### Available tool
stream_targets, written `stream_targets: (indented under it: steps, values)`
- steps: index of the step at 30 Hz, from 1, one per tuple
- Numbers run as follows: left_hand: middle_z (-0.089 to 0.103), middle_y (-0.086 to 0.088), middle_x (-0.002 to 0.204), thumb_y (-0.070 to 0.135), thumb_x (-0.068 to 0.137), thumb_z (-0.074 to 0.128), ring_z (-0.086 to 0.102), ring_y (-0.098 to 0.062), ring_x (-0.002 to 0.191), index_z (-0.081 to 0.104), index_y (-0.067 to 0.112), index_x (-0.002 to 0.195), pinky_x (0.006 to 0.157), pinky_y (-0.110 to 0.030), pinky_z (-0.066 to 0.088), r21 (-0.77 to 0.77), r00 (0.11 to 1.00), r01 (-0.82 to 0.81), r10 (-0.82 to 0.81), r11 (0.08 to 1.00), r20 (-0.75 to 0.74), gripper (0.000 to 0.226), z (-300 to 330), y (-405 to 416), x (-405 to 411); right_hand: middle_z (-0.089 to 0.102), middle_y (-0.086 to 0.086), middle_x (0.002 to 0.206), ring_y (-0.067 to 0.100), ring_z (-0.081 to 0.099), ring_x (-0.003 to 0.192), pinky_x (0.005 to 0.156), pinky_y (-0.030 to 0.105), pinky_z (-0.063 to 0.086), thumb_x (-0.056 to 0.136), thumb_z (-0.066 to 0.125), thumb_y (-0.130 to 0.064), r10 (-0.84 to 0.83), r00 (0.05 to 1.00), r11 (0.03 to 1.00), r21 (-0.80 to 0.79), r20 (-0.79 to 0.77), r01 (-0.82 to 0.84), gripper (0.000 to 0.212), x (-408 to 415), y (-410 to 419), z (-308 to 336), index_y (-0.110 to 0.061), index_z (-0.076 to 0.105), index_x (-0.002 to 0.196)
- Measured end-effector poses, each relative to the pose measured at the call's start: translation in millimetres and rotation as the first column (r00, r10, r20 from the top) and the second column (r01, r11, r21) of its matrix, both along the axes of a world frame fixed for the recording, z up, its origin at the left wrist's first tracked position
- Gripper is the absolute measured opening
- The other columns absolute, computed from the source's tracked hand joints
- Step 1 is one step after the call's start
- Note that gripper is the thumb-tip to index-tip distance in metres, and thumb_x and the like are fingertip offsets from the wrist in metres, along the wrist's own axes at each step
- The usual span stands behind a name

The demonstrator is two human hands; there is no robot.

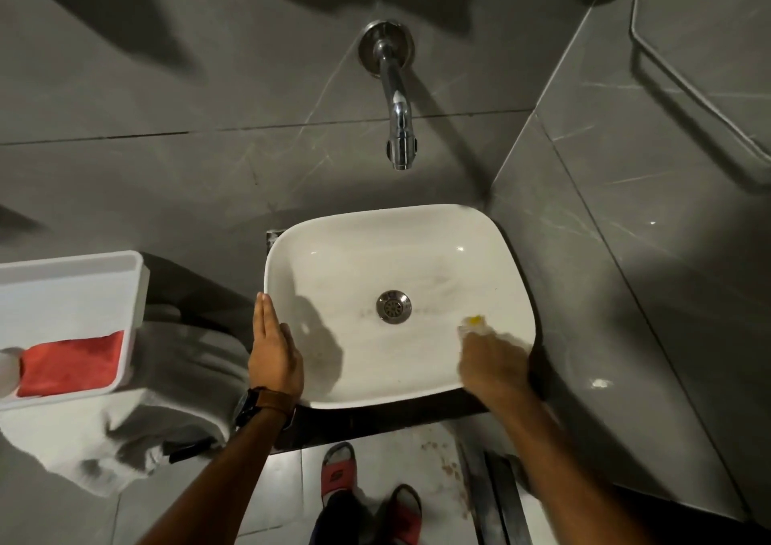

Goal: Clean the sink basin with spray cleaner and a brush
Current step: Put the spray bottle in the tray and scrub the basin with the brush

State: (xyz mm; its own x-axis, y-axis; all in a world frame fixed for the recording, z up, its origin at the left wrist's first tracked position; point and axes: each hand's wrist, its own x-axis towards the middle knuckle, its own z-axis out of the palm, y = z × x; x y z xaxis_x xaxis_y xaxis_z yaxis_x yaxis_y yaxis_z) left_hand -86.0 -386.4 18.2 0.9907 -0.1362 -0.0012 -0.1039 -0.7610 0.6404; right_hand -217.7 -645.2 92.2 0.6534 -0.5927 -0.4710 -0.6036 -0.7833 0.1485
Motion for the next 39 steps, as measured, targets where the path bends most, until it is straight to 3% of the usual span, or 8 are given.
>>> stream_targets:
  steps: [3,9,13,16,20,27,33,39]
  values:
    - [0.016,-0.006,0.164,0.015,0.103,0.034,0.055,-0.034,0.120,0.014,0.012,0.156,0.080,-0.041,0.054,-0.008,1.000,-0.025,0.025,1.000,0.004,0.056,0,-1,0,0.066,0.008,0.128,0.029,0.061,0.119,0.099,0.041,0.047,0.097,0.044,-0.023,-0.067,0.998,0.998,-0.010,0.022,0.067,0.031,0,-12,-6,-0.018,0.066,0.120]
    - [0.017,-0.007,0.163,0.016,0.103,0.033,0.057,-0.035,0.118,0.014,0.013,0.156,0.077,-0.035,0.051,-0.009,0.999,-0.007,0.007,1.000,0.036,0.056,-6,1,1,0.072,0.015,0.118,0.036,0.069,0.110,0.088,0.041,0.049,0.090,0.048,-0.016,0.222,0.969,0.864,0.438,0.111,-0.248,0.031,60,140,-10,-0.012,0.067,0.114]
    - [0.016,-0.004,0.164,0.019,0.103,0.033,0.054,-0.034,0.122,0.013,0.016,0.156,0.084,-0.038,0.051,-0.015,0.999,0.000,0.001,1.000,0.045,0.057,-9,3,2,0.076,0.011,0.103,0.027,0.074,0.094,0.077,0.030,0.053,0.087,0.065,-0.021,0.198,0.912,0.962,0.109,0.361,-0.252,0.020,82,97,-7,-0.011,0.073,0.102]
    - [0.017,-0.004,0.164,0.018,0.103,0.033,0.055,-0.035,0.121,0.014,0.016,0.156,0.084,-0.041,0.053,-0.025,0.999,-0.008,0.009,1.000,0.039,0.057,-10,3,2,0.070,0.007,0.121,0.027,0.067,0.110,0.087,0.035,0.051,0.095,0.050,-0.018,0.036,0.991,0.988,0.147,0.128,-0.055,0.030,59,40,-12,-0.018,0.064,0.121]
    - [0.018,-0.004,0.164,0.014,0.102,0.036,0.060,-0.033,0.112,0.016,0.015,0.156,0.071,-0.033,0.052,-0.028,0.999,-0.033,0.034,0.999,0.021,0.058,-7,0,3,0.071,0.004,0.118,0.024,0.067,0.108,0.086,0.036,0.052,0.095,0.048,-0.016,0.052,0.998,0.987,0.156,-0.030,-0.047,0.026,25,46,-21,-0.019,0.068,0.113]
    - [0.013,-0.006,0.165,0.017,0.103,0.035,0.056,-0.033,0.120,0.013,0.012,0.156,0.079,-0.042,0.058,-0.038,1.000,-0.001,0.000,0.999,-0.023,0.057,-3,5,0,0.072,0.019,0.114,0.039,0.070,0.105,0.085,0.044,0.053,0.097,0.045,-0.010,0.305,0.915,0.853,0.352,0.263,-0.386,0.030,111,147,-13,-0.008,0.068,0.117]
    - [0.013,-0.004,0.165,0.015,0.103,0.035,0.058,-0.033,0.117,0.012,0.013,0.156,0.080,-0.042,0.057,-0.039,1.000,-0.020,0.020,0.999,-0.022,0.058,-4,0,2,0.070,0.015,0.119,0.032,0.068,0.106,0.084,0.037,0.053,0.102,0.040,-0.019,-0.136,0.889,0.991,0.075,0.437,0.115,0.043,102,3,-30,-0.002,0.051,0.140]
    - [0.012,-0.002,0.165,0.017,0.103,0.035,0.056,-0.030,0.120,0.011,0.016,0.156,0.083,-0.038,0.056,-0.067,0.999,-0.023,0.020,0.997,-0.033,0.058,-4,0,2,0.063,0.018,0.133,0.035,0.063,0.117,0.093,0.042,0.052,0.103,0.040,-0.014,-0.386,0.849,0.918,0.242,0.361,0.315,0.054,113,9,-48,-0.006,0.031,0.156]
